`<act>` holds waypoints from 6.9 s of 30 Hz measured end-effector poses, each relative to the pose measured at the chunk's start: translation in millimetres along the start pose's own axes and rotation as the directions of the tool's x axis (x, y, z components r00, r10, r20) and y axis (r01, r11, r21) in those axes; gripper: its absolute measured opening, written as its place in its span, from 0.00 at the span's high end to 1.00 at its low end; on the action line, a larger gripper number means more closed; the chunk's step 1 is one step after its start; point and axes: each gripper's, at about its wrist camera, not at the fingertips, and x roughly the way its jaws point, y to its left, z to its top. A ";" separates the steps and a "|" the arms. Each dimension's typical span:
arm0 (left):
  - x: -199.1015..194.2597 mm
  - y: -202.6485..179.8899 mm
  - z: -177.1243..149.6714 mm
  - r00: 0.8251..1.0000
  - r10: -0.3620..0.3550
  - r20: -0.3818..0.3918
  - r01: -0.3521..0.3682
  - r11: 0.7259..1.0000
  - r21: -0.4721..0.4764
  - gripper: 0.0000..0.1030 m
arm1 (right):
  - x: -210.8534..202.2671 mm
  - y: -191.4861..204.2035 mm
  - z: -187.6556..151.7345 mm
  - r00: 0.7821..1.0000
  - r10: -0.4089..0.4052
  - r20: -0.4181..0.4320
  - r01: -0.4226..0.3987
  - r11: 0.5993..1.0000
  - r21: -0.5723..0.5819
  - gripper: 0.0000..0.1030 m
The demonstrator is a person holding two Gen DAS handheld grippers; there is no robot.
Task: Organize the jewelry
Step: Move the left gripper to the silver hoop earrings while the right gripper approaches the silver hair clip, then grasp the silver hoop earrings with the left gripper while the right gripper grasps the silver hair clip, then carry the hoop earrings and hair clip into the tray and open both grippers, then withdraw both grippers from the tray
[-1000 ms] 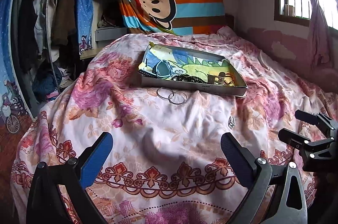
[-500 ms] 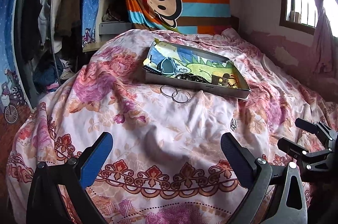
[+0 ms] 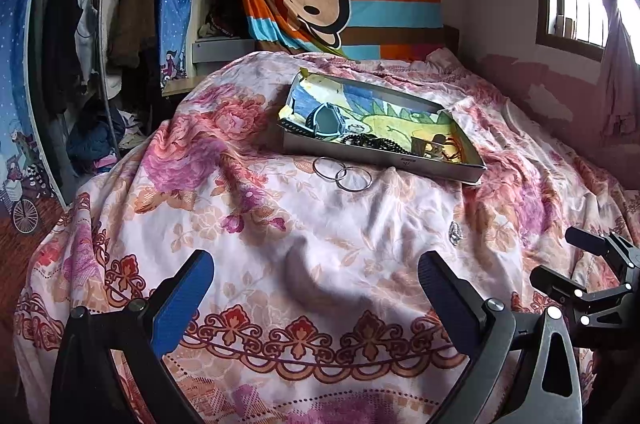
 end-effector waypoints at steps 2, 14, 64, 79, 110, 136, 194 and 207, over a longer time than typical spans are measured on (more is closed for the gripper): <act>5.6 3.6 2.5 1.000 0.002 -0.007 -0.002 1.000 -0.017 0.00 | 3.2 -3.5 2.1 1.000 -0.002 -0.009 0.002 1.000 0.008 0.08; 51.4 13.2 37.3 1.000 -0.017 -0.026 0.016 0.999 -0.041 0.00 | 37.2 -18.9 29.1 0.992 0.122 -0.020 -0.123 0.992 -0.015 0.08; 205.4 -37.7 67.3 0.924 -0.235 -0.301 0.308 0.925 0.221 0.66 | 152.4 -25.3 35.9 0.903 0.321 -0.286 -0.319 0.946 0.058 0.72; 210.2 -23.0 69.5 0.878 -0.345 -0.333 0.381 0.923 0.048 0.77 | 158.1 -34.7 35.2 0.897 0.358 -0.258 -0.326 0.932 0.158 0.71; 230.3 -40.3 71.6 0.905 -0.189 -0.382 0.212 0.977 0.019 0.96 | 163.2 -23.2 40.7 0.932 0.262 -0.250 -0.235 0.963 0.133 0.77; 169.3 -60.3 100.5 0.979 -0.189 -0.071 0.195 0.977 0.084 0.97 | 120.2 -41.4 80.6 0.989 0.100 0.105 -0.105 0.993 0.045 0.87; 52.8 -53.0 132.2 0.992 -0.075 0.104 0.078 0.997 -0.024 0.00 | 3.7 -70.3 83.1 0.934 -0.052 0.352 -0.049 0.961 0.272 0.02; -41.3 -36.2 82.0 0.974 -0.004 0.227 -0.006 0.999 0.044 0.00 | -74.6 -35.4 47.8 0.909 -0.029 0.416 -0.067 0.974 0.215 0.02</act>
